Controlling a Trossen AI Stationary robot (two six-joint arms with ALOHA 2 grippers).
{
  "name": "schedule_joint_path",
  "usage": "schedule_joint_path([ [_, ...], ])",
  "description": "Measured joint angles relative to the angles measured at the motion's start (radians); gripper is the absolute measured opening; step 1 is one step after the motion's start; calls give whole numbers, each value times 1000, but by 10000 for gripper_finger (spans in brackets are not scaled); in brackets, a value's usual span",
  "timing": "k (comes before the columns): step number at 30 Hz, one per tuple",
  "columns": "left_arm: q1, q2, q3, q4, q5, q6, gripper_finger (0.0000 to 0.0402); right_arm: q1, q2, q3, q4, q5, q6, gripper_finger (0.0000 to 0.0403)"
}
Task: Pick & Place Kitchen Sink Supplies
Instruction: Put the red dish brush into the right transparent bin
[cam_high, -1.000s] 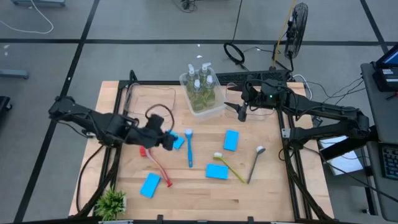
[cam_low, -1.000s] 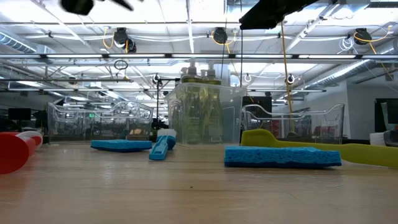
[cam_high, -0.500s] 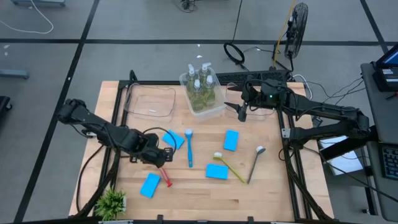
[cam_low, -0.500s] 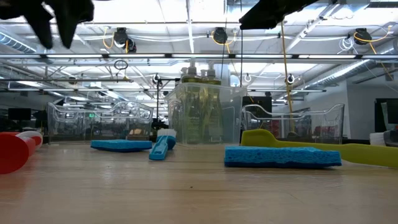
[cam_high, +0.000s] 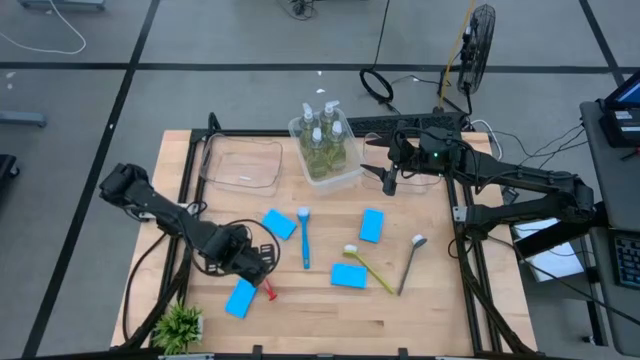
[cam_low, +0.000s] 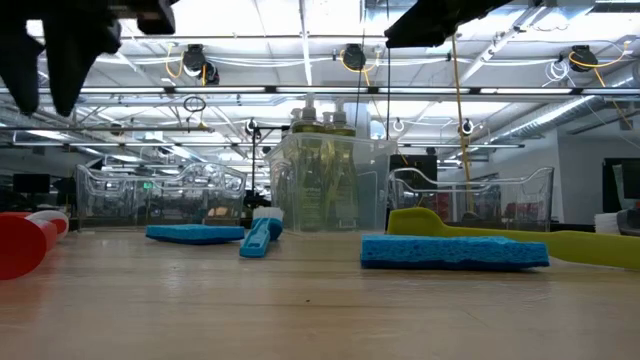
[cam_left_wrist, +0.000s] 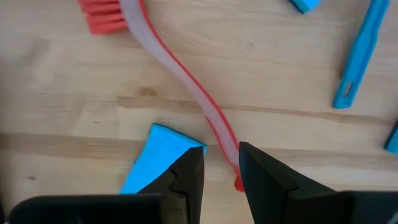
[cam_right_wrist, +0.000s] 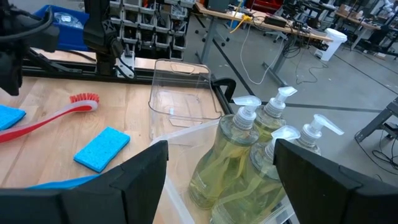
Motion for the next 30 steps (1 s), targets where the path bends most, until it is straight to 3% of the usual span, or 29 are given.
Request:
schedule_joint_path([
  [6, -17, -1, -92, 56, -11, -93, 118, 0, 0, 0, -7, 0, 0, 279],
  [15, 30, -1, -212, 79, -25, -150, 220, 0, 0, 0, -10, 0, 0, 279],
  [21, 65, -1, -320, 210, -30, -147, 268, 0, 0, 0, -10, -1, 0, 279],
  [26, 81, -1, -417, 337, -22, -170, 276, 0, 0, 0, -9, -1, 0, 279],
  [30, 94, -4, -454, 367, -16, -192, 253, 0, 0, 0, -8, -1, 0, 279],
])
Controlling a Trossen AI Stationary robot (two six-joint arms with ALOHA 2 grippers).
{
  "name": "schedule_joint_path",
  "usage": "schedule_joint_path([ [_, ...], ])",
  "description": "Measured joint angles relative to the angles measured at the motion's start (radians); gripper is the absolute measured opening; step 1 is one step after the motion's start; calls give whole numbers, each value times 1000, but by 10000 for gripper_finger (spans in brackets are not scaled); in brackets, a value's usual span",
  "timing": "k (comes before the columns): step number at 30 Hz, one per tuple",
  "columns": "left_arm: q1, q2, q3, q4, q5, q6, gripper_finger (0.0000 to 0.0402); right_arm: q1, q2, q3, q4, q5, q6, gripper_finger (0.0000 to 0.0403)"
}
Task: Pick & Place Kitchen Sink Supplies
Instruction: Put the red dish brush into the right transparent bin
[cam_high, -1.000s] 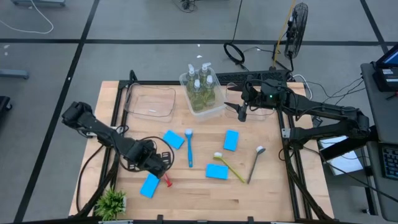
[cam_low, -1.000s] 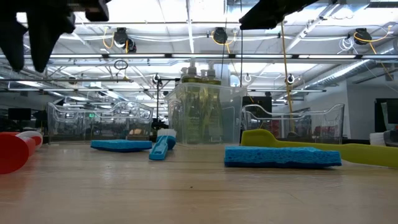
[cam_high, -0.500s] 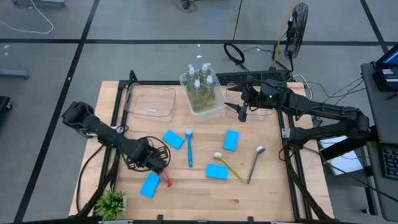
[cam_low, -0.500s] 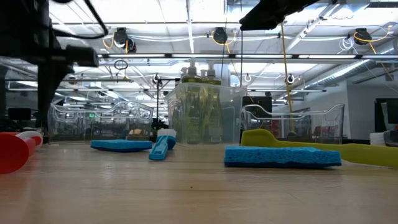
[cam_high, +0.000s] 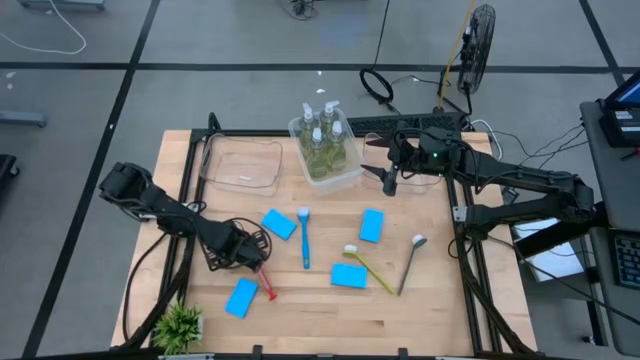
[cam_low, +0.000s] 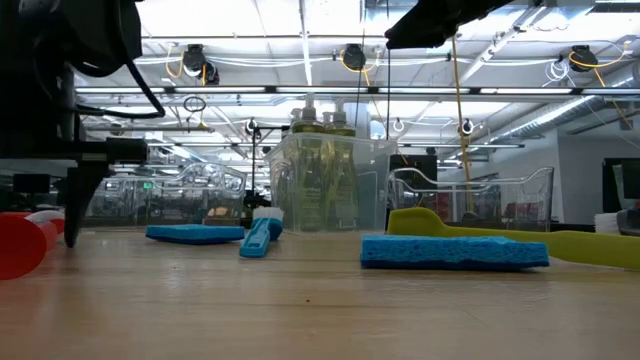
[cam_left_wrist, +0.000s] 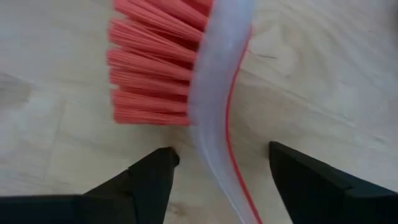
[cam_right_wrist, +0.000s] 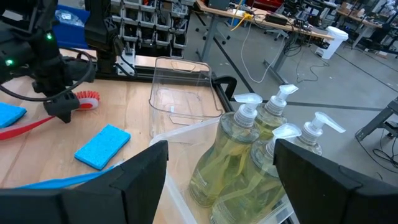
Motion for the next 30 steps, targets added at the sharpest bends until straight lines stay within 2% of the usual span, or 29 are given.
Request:
schedule_joint_path([
  [3, 5, 0, -2, -18, 7, 0, 212, 0, 0, 0, 0, 0, 0, 279],
  [9, 7, 1, -5, -64, -37, -5, 94, 0, 0, 0, 1, 0, 2, 279],
  [11, 7, 2, -5, -80, -45, -4, 67, 0, 0, 0, 2, 0, 5, 279],
  [14, 6, 2, -5, -91, -81, 1, 67, 0, 0, 0, 4, 0, 7, 279],
  [21, 8, -33, -7, -100, -263, 21, 67, 0, 0, 0, 4, 0, 8, 279],
  [27, 8, -149, -5, -100, -436, 41, 67, 0, 0, 0, 4, 0, 8, 279],
  [30, 3, -230, 15, -95, -532, 114, 67, 3, 0, 0, 3, -1, 8, 279],
])
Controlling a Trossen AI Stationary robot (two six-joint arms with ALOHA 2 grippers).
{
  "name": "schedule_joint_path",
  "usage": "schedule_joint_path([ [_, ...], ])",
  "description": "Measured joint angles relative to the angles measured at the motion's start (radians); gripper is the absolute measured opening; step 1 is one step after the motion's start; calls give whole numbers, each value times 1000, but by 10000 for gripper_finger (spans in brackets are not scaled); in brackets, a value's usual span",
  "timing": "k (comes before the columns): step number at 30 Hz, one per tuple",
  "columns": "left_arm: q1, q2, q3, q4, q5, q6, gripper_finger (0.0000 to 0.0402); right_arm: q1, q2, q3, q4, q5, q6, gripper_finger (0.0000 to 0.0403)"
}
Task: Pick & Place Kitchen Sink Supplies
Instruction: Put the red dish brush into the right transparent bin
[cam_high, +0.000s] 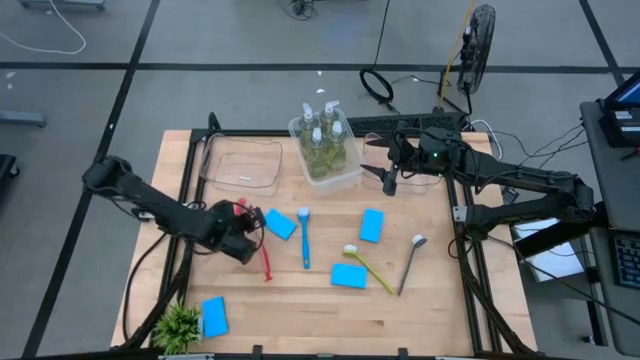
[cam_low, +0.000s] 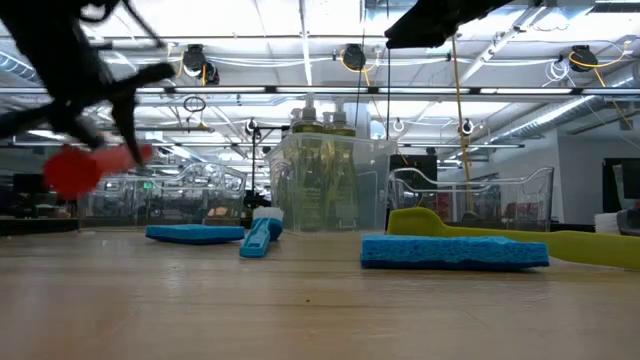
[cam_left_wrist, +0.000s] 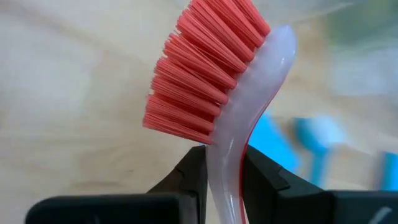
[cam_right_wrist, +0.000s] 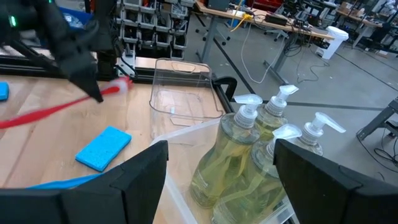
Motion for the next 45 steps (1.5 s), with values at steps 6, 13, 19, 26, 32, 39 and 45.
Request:
schedule_joint_path([
  [6, 1, -132, 100, 46, -190, 291, 67, 25, 0, 0, 0, -3, 0, 279],
  [13, 15, -174, 244, 208, -327, 712, 67, 73, 0, 0, 1, -25, 53, 279],
  [19, 64, -173, 315, 439, -325, 1081, 67, 102, 0, 0, 41, -182, 196, 279],
  [26, 139, -165, 318, 833, -198, 1435, 67, 133, 0, 0, 147, -414, 432, 279],
  [32, 226, -114, 319, 1070, -22, 1579, 67, 188, 0, 0, 268, -448, 550, 279],
  [39, 326, -15, 319, 1268, 171, 1610, 67, 234, 13, 0, 320, -422, 616, 279],
  [45, 390, 75, 323, 1415, 298, 1607, 67, 237, 65, 0, 341, -414, 655, 279],
])
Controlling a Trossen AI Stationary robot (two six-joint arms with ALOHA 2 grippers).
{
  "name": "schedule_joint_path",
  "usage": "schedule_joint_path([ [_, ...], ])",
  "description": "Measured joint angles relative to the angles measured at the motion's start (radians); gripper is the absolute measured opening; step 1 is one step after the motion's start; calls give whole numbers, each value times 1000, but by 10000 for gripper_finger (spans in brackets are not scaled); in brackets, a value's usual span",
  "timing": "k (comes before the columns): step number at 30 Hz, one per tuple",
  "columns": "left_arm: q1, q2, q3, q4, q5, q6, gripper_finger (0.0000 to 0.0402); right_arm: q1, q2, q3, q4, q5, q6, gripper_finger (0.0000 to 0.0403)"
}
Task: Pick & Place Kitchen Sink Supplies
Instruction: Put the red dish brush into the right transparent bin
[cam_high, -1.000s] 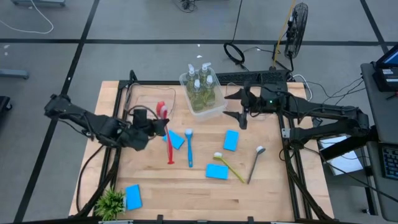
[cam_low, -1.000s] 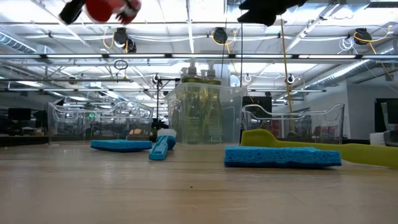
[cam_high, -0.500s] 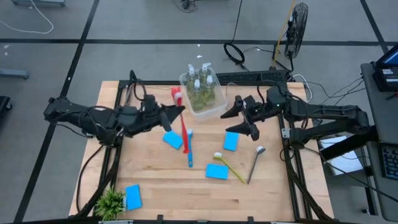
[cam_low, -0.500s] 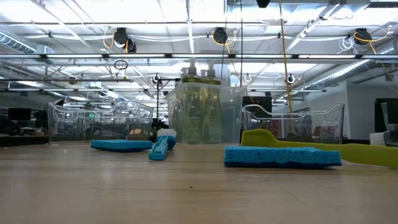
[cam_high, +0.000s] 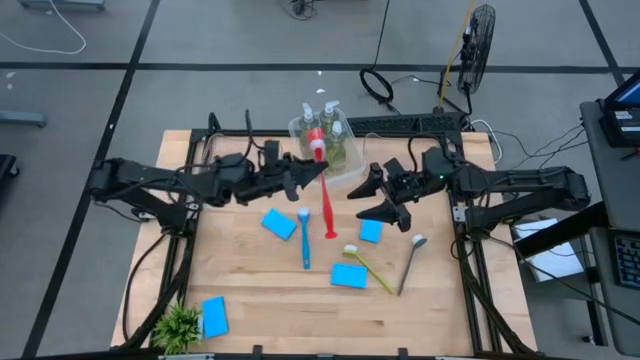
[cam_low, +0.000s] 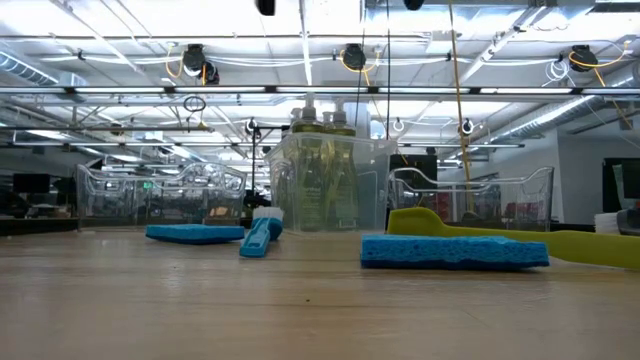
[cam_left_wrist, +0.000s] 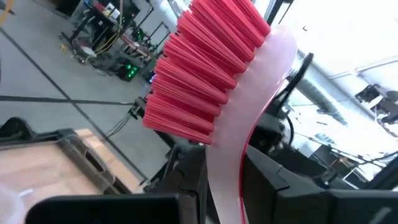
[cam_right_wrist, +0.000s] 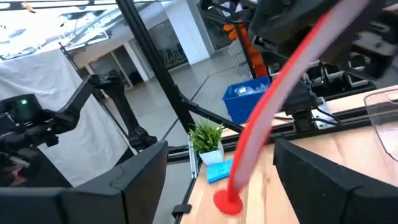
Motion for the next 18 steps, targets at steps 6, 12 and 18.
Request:
schedule_joint_path([
  [6, 32, 75, 86, -4, 84, 6, 67, 0, 46, 0, 37, 40, -1, 279],
  [12, 47, 108, 178, -116, 115, 34, 67, -4, 57, 0, 53, 53, -16, 279],
  [18, 58, 108, 186, -118, 103, 56, 67, -4, 57, 0, 91, 52, -18, 279],
])
